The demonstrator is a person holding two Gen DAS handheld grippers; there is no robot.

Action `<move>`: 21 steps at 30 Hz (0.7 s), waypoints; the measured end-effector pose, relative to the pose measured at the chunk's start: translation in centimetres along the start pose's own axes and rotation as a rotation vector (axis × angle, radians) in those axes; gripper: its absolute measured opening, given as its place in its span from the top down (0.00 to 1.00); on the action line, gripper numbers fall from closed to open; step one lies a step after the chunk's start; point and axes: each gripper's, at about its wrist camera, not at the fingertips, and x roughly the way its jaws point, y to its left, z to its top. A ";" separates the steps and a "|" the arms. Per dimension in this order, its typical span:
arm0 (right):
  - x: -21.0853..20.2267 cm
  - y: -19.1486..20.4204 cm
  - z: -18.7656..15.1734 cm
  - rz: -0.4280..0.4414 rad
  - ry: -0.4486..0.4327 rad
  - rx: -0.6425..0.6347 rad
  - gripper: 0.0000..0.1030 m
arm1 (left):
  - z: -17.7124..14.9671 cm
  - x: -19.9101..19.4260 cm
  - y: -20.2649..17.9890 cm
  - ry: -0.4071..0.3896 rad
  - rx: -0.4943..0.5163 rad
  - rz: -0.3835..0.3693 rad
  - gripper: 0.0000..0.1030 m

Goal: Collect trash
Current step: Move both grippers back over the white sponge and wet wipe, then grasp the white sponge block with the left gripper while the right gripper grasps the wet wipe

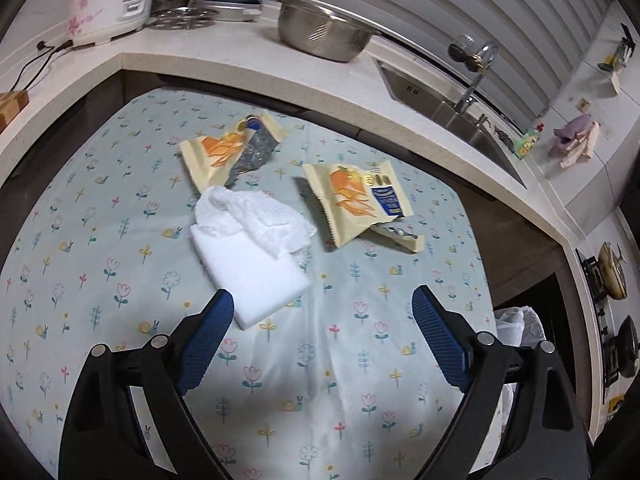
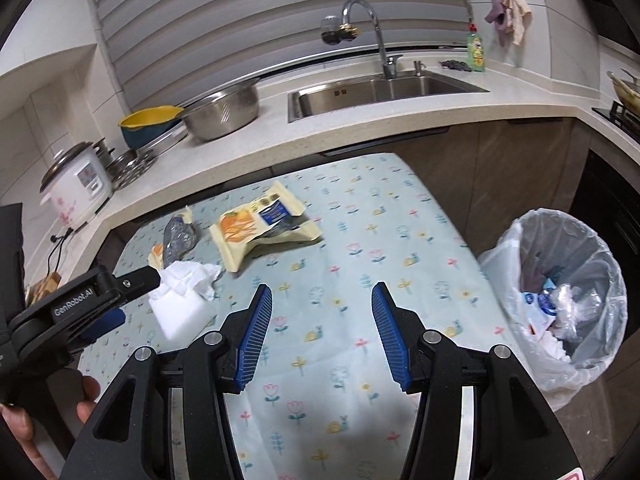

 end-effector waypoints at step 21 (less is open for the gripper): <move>7.8 2.4 0.7 0.030 0.090 -0.023 0.51 | 0.4 9.2 3.9 0.157 -0.143 0.154 0.16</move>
